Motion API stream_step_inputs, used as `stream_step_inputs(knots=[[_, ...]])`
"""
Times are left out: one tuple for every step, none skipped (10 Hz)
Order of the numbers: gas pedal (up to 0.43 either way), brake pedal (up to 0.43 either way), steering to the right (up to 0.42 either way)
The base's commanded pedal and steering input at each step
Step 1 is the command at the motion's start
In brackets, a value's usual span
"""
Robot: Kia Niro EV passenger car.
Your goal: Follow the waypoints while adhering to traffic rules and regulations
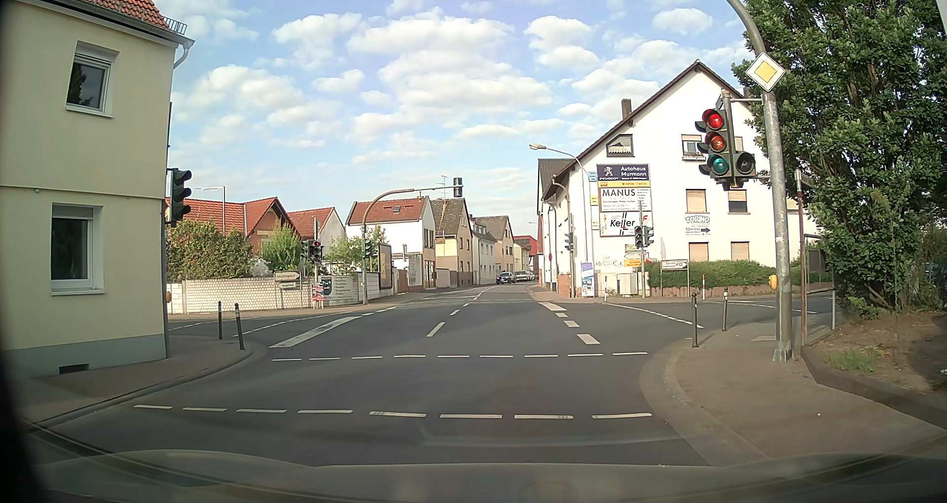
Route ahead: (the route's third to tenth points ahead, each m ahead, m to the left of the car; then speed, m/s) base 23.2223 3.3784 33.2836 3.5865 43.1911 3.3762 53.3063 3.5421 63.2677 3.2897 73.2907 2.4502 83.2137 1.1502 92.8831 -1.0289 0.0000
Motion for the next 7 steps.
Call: stream_step_inputs(knots=[[0.0,0.329,-0.008],[0.0,0.317,-0.008],[0.0,0.116,-0.008],[0.0,0.018,-0.008],[0.0,0.018,-0.008],[0.0,0.018,-0.008],[0.0,0.012,-0.008]])
